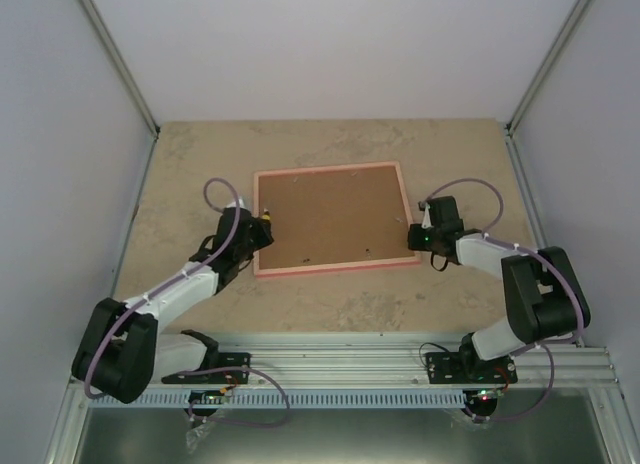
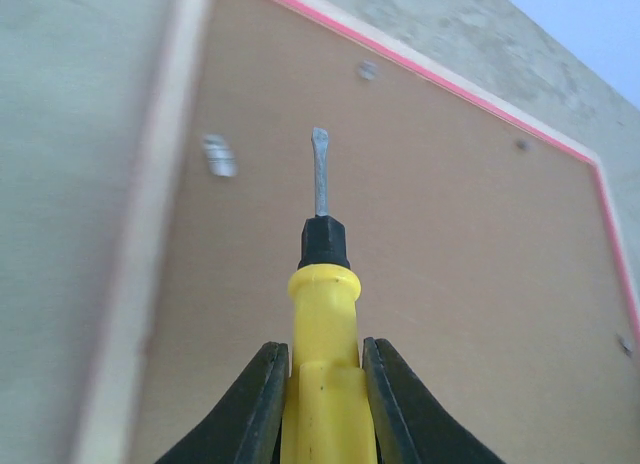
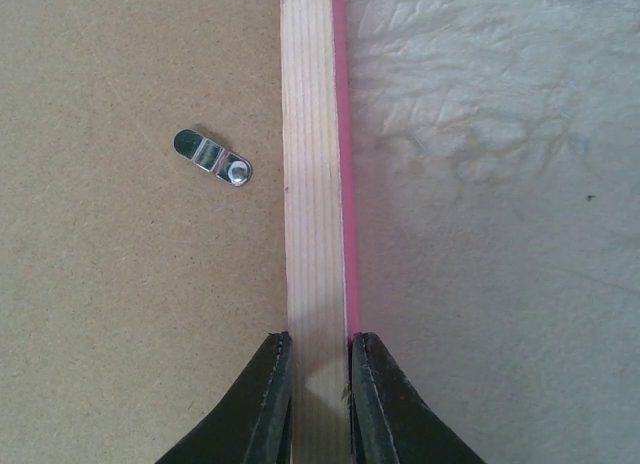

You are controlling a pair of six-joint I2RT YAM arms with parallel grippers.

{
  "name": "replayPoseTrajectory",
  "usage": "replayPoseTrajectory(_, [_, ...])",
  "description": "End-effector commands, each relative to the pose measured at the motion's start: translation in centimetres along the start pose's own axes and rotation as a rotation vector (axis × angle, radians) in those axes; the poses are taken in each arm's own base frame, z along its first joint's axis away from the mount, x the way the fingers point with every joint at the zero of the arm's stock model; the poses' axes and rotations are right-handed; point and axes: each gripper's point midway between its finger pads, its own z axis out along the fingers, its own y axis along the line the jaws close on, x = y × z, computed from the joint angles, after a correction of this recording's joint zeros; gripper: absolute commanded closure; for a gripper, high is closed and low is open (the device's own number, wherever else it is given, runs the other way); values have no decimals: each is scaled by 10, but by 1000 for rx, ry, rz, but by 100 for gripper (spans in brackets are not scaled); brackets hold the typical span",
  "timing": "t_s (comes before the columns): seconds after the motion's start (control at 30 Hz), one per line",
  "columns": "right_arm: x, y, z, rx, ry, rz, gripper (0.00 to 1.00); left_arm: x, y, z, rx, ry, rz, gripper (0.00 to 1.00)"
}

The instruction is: Take the photo out of the frame

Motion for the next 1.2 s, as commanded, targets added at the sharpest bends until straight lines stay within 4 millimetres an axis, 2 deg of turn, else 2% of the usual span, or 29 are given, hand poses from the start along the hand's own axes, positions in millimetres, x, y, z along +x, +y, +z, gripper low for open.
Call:
replayPoseTrajectory(0.0, [-10, -6, -8, 23, -53, 25, 94, -19, 34, -4, -78, -84, -64, 100])
replayPoseTrajectory(0.13, [-8, -3, -8, 3, -55, 25, 90, -35, 64, -6, -158, -138, -99, 100])
replayPoseTrajectory(0.3, [-9, -1, -12, -12, -77, 26, 81, -49, 91, -3, -237, -178, -77, 100])
replayPoseTrajectory(0.53, [-4, 0, -10, -22, -61, 25, 80, -57, 114, 18, -300, -150, -49, 99])
replayPoseTrajectory(0.63, [-12, 2, -12, -31, -98, 22, 79, -61, 123, 27, -318, -139, -57, 97])
replayPoseTrajectory(0.73, [-12, 2, -12, -32, -98, 21, 76, -59, 131, 35, -339, -116, -66, 96])
replayPoseTrajectory(0.83, [-12, 3, -11, -36, -94, 22, 75, -48, 138, 44, -352, -74, -85, 93])
replayPoseTrajectory(0.97, [-12, 3, -11, -38, -96, 21, 72, -45, 142, 45, -374, -57, -93, 85])
replayPoseTrajectory(1.03, [-11, 3, -10, -41, -94, 20, 71, -42, 144, 46, -382, -42, -97, 76])
replayPoseTrajectory(1.17, [-10, 4, -9, -43, -88, 18, 69, -39, 145, 49, -391, -17, -99, 71])
